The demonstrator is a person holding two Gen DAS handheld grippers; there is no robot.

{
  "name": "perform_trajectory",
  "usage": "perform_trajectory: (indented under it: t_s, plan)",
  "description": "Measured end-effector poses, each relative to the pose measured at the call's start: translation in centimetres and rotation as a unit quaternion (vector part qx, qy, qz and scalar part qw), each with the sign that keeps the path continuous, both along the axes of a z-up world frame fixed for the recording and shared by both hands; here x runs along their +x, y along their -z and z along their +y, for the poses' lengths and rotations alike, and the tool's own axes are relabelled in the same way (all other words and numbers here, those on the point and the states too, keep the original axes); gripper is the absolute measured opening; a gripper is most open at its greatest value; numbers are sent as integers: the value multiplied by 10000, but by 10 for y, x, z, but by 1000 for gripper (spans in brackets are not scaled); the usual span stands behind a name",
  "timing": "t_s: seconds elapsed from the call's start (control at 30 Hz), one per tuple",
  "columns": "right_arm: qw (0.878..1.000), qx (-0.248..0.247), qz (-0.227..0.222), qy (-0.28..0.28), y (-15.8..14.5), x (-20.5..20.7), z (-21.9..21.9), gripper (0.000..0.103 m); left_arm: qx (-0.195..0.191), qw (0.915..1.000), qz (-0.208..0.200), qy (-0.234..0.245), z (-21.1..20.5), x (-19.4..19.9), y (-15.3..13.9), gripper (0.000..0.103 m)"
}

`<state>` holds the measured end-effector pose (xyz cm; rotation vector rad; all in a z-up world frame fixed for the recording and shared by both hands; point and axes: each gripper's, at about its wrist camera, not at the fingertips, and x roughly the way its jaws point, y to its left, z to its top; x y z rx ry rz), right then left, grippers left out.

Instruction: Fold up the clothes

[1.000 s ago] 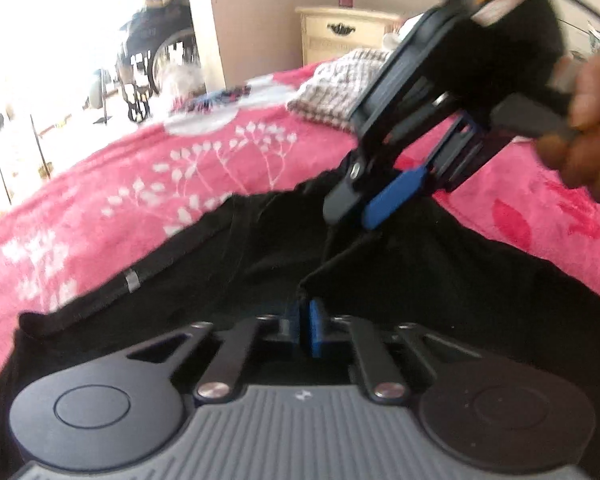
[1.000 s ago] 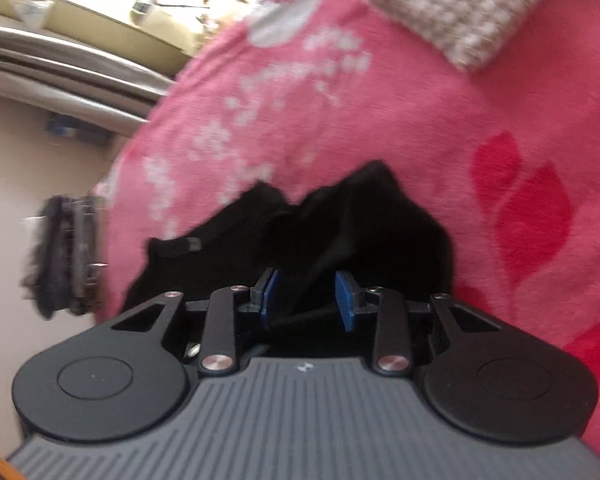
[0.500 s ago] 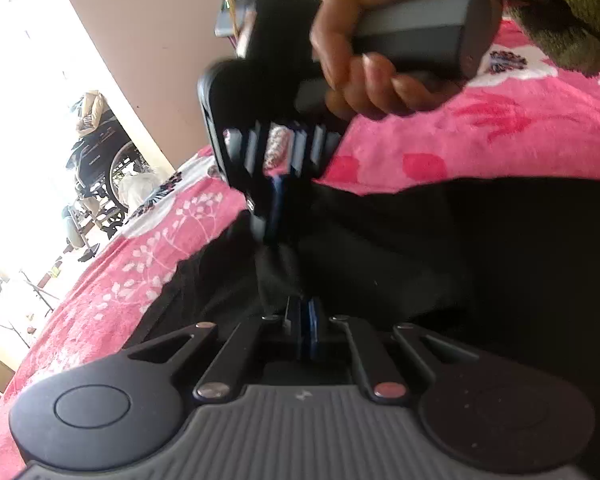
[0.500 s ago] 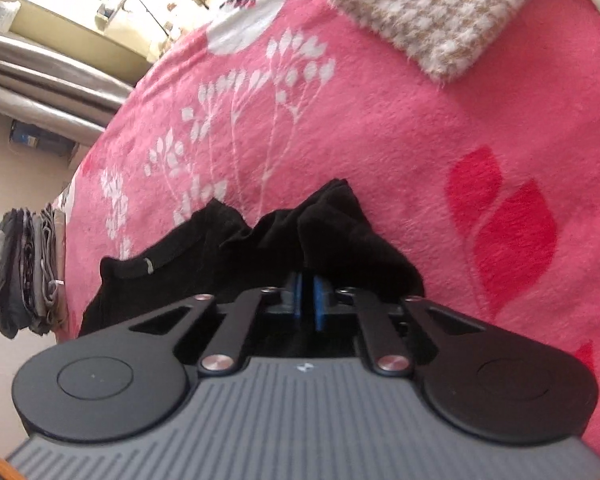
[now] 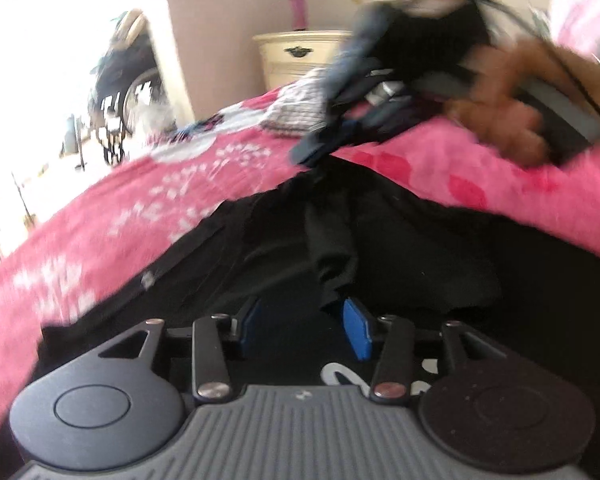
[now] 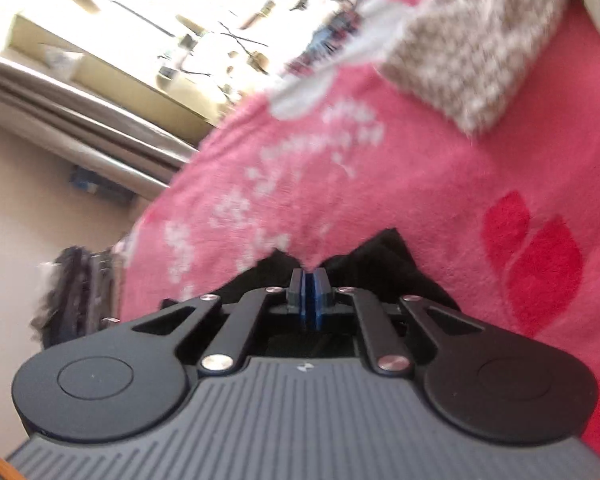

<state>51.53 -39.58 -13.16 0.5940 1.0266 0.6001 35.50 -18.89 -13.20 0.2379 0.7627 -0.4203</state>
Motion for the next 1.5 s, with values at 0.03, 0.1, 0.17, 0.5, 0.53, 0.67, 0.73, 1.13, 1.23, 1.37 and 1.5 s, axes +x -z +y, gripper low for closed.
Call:
perform_trajectory:
  t_s: [0.03,0.1,0.17,0.5,0.53,0.67,0.73,1.13,1.23,1.37,1.5]
  plan:
    - [9998,-62,-131,-98,-5,-9,-3,5,-228,9995,150,-125,6,6,-1,46]
    - [9984,-248,-392,-315,-14,-30,-8,6,-687,9959,476,-354,17,18,-1,44]
    - [9962,-423,-539,-538,-15,-54,-11,7,-1036,9902,773,-534,19,32,2,41]
    - [9416,-1878,-1865,-2081,-7,-162,16,29,-1338,9787,1499,-422,4,69,24,22]
    - [9302,-2069,-2051,-2233,-5,-171,19,30,-1337,9787,1504,-402,2,72,26,19]
    - [9041,-2574,-2286,-2531,10,-179,30,30,-1461,9756,1586,-420,2,79,30,2]
    - [9011,-2641,-2319,-2539,13,-180,31,30,-1659,9714,1621,-505,7,81,25,1]
    - [9027,-2595,-2359,-2491,17,-182,28,30,-1948,9602,1717,-1032,43,101,5,0]
    - [9035,-2606,-2332,-2476,18,-182,28,30,-1898,9598,1704,-1168,51,105,5,1]
    - [9030,-2612,-2340,-2483,18,-182,29,30,-2000,9569,1817,-1062,57,105,6,13]
    - [9068,-2563,-2311,-2419,20,-182,27,30,-1686,9693,1701,-557,37,88,6,48]
